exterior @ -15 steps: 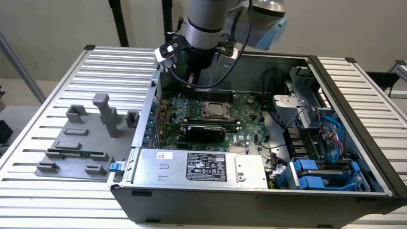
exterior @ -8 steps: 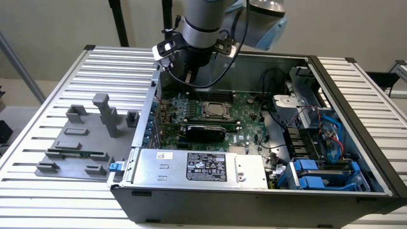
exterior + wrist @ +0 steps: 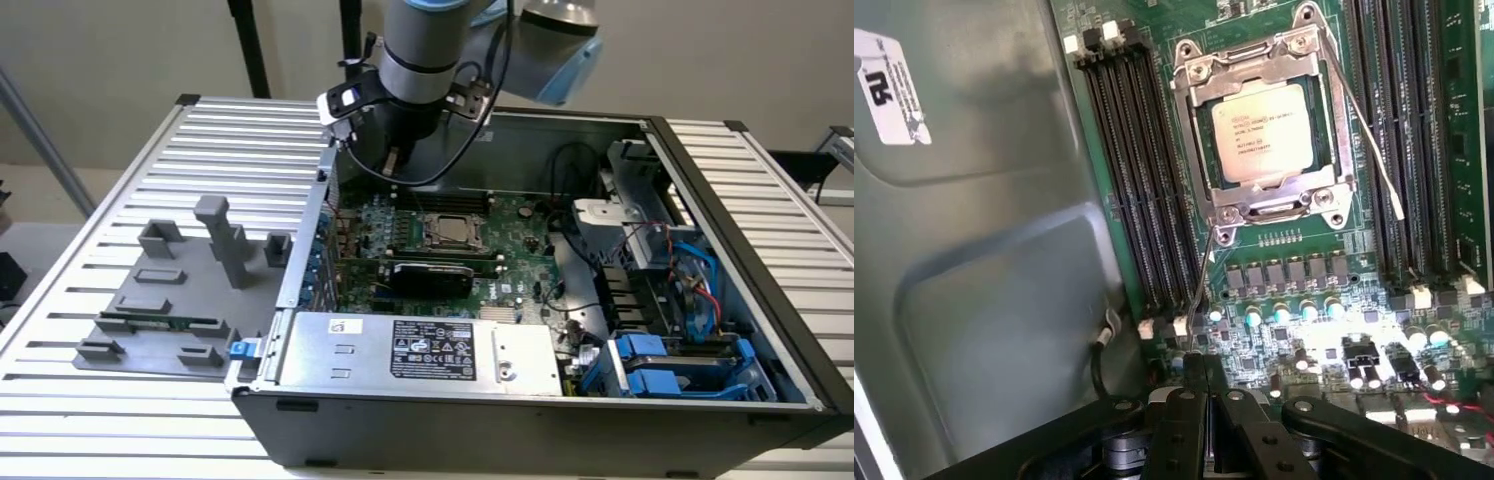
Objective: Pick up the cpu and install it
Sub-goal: 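Install the first cpu locking lever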
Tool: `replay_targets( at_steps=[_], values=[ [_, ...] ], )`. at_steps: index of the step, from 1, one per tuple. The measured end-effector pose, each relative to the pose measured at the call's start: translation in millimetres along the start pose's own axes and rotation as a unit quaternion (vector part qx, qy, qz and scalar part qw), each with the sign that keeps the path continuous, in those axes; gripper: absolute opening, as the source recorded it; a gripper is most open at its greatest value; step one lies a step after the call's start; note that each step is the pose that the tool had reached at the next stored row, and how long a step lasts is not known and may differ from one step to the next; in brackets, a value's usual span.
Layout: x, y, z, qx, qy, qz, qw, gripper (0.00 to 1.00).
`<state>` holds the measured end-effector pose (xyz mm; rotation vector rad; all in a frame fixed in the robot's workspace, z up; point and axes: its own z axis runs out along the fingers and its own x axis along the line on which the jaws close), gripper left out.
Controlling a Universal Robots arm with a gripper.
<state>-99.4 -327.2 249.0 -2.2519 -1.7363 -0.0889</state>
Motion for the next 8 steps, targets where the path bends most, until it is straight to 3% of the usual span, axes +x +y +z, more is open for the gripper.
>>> replay_targets(
  at_steps=[4, 8],
  values=[
    [0.3, 1.4, 0.3, -0.0035, 0.0030, 0.014, 0.9999, 0.11],
    [1.9, 6.8, -1.0, -0.0044, 0.0037, 0.018, 0.9998, 0.11]
  ],
)
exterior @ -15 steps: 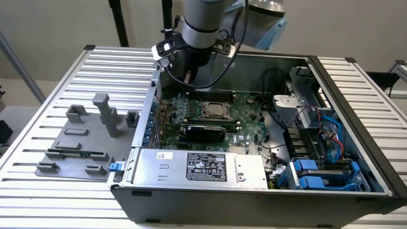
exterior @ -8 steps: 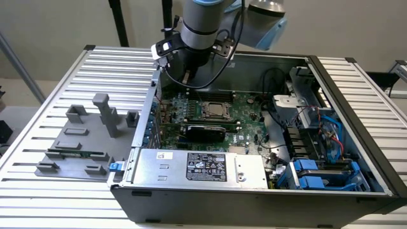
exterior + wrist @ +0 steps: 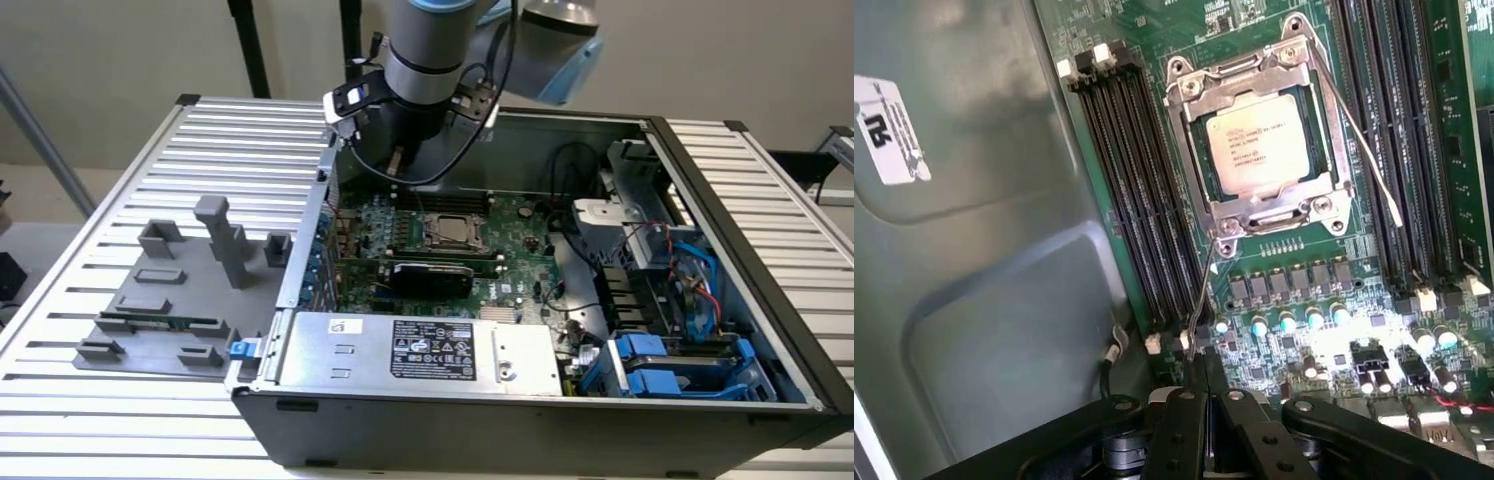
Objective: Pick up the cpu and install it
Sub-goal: 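Install the first cpu locking lever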
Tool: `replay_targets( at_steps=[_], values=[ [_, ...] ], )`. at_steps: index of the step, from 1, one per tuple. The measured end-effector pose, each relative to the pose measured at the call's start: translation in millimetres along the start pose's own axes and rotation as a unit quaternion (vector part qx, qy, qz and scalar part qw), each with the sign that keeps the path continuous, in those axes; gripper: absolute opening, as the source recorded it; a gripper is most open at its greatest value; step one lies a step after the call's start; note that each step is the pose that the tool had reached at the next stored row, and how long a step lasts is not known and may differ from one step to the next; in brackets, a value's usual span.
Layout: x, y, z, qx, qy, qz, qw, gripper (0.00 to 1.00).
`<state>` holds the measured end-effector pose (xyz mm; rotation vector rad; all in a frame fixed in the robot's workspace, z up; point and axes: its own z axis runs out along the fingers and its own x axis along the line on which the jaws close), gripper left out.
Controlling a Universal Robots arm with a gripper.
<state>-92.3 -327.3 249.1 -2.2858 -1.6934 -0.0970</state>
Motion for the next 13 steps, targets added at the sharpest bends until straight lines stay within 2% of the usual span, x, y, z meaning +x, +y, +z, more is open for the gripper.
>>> replay_targets(
  at_steps=[4, 13],
  values=[
    [2.8, 7.7, -2.0, -0.0017, 0.0006, 0.000, 1.0000, 0.11],
    [10.8, 32.7, -5.1, -0.0137, 0.0041, -0.004, 0.9999, 0.11]
  ],
)
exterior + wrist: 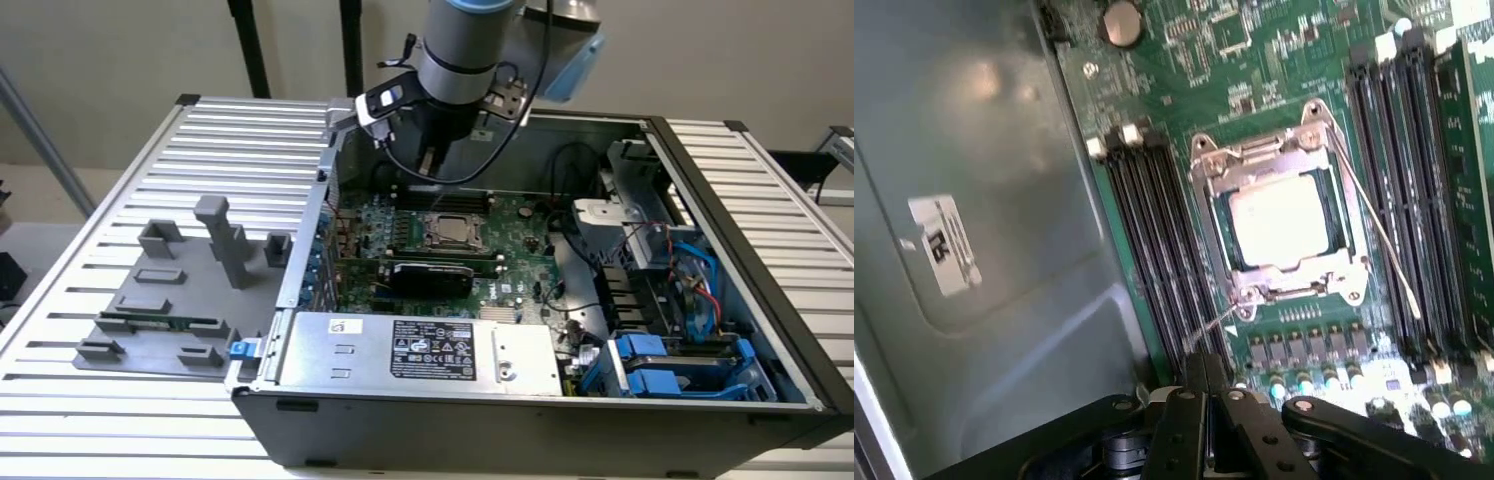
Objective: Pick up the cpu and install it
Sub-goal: 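Install the first cpu locking lever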
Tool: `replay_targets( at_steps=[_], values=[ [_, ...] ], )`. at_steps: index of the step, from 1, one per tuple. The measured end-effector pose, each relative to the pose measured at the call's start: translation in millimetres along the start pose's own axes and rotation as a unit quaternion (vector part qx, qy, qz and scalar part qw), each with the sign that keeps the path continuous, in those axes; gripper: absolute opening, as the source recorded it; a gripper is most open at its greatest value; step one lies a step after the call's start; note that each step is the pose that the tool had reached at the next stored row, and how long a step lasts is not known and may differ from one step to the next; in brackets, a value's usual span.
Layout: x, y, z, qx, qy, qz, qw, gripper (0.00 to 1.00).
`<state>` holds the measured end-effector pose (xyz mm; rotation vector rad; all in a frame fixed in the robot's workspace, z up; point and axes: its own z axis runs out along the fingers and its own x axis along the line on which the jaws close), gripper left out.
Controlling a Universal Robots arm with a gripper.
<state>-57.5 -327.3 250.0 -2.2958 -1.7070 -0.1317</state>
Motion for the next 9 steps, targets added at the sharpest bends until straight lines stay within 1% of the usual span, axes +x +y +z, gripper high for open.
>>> replay_targets(
  at_steps=[2, 3, 6, 9],
  values=[
    [1.6, 5.4, -0.1, -0.0021, 0.0007, -0.001, 1.0000, 0.11],
    [1.6, 6.1, 0.6, -0.0035, 0.0010, -0.001, 1.0000, 0.11],
    [1.2, 6.5, 2.1, -0.0045, -0.0007, -0.001, 1.0000, 0.11],
    [0.2, 7.0, 6.5, -0.0052, -0.0023, 0.000, 1.0000, 0.11]
  ],
)
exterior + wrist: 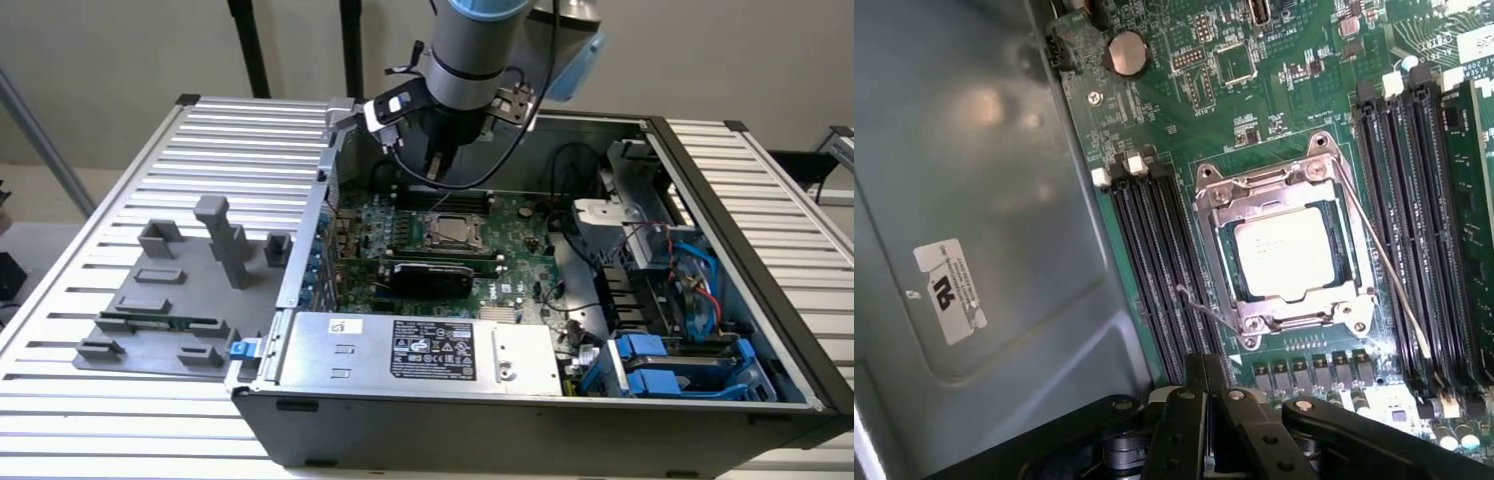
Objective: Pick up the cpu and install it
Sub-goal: 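Install the first cpu locking lever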
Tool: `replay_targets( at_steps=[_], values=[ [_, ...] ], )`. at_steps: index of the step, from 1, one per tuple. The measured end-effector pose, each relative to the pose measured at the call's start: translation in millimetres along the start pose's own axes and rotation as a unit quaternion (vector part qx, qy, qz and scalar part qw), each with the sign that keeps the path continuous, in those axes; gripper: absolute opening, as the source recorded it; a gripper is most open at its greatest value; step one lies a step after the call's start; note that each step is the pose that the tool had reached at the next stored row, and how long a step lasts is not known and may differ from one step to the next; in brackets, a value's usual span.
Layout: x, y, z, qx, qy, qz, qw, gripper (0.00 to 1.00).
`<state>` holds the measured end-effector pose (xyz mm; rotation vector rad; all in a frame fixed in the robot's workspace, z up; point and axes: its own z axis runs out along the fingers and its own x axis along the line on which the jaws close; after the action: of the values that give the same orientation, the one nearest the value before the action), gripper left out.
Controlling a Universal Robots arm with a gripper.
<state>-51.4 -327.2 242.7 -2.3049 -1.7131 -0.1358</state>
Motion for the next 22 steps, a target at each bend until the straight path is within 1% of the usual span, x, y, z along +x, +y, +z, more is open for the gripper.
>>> replay_targets(
  at_steps=[4, 7, 10, 15, 19, 22],
  values=[
    [-1.8, -2.0, 7.5, -0.0018, -0.0010, 0.005, 1.0000, 0.11],
    [-3.5, -3.5, 11.9, -0.0038, -0.0040, 0.008, 0.9999, 0.11],
    [-5.3, -5.3, 16.8, -0.0057, -0.0058, 0.012, 0.9999, 0.11],
    [-8.2, -7.8, 26.0, -0.0078, -0.0075, 0.017, 0.9998, 0.11],
    [-8.2, -8.8, 32.9, -0.0095, -0.0082, 0.022, 0.9997, 0.11],
    [-7.4, -8.8, 35.2, -0.0107, -0.0101, 0.024, 0.9996, 0.11]
  ],
)
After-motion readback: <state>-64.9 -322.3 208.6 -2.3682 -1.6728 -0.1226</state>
